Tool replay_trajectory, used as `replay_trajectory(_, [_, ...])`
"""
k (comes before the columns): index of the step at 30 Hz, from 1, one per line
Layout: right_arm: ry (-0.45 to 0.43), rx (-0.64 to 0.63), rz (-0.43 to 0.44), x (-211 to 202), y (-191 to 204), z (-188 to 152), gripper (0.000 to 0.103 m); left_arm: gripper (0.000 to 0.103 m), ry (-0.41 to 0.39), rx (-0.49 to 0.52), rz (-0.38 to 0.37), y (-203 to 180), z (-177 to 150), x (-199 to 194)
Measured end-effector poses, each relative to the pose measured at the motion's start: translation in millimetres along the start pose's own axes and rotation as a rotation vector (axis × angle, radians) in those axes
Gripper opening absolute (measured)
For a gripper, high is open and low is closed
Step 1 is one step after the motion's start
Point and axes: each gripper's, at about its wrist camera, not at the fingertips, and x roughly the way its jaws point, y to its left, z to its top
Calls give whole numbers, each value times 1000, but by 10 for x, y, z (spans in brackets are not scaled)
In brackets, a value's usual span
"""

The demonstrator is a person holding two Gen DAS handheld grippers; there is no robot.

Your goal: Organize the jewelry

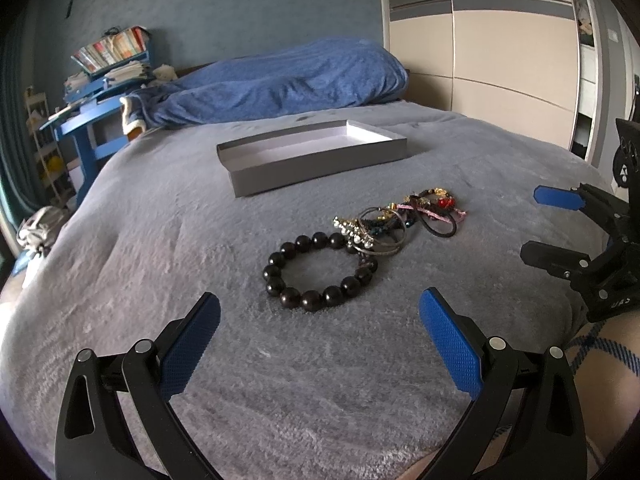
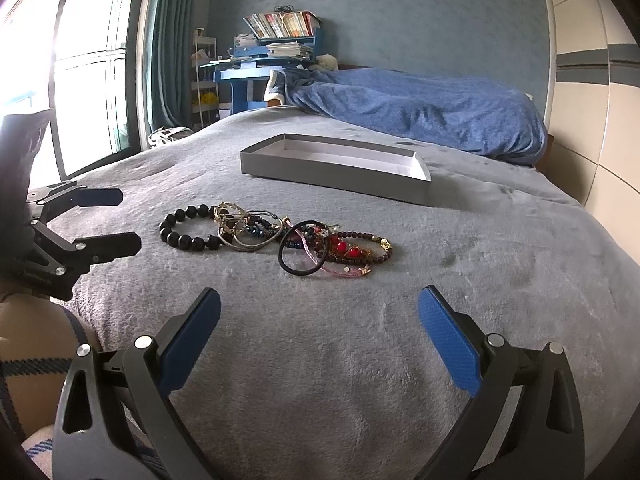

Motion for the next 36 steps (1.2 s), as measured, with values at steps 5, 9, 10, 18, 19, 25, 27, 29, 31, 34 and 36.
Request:
replay_trajectory(5, [14,14,38,18,-69,7,98,99,16,-16,-27,52,77,-2])
replay_trajectory(9, [37,28,44,66,-124,23,98,97,41,-38,-32,105,159,44])
replay_trajectory(10, [40,28,45,77,-129,29,97,97,47,-38,-31,110,172,60])
replay_trajectory(18, [64,37,30,193,-181,156,91,84,93,-2,-51,55,355,302])
replay_trajectory(19, [73,32,22,224,-188,175,89,82,107,-1,-53,50,374,353])
replay_trajectory(25, [106,32,5,318,-210,249,83,79,192,-40,-36,154,417,615])
replay_trajectory(27, [112,44,4,332,-231,260,82,73,206,-80,-34,246,422,652])
replay_trajectory(29, [118,56,3,354,-259,275,79,64,226,-101,-21,330,426,698])
replay_trajectory(31, [123,60,2,377,-273,285,77,51,263,-123,-43,396,415,778])
replay_trajectory(34, [133,68,-2,418,-282,304,73,34,304,-113,-51,413,379,881])
replay_trajectory(36, [143,87,-8,455,-314,324,70,27,307,-114,-54,424,352,908])
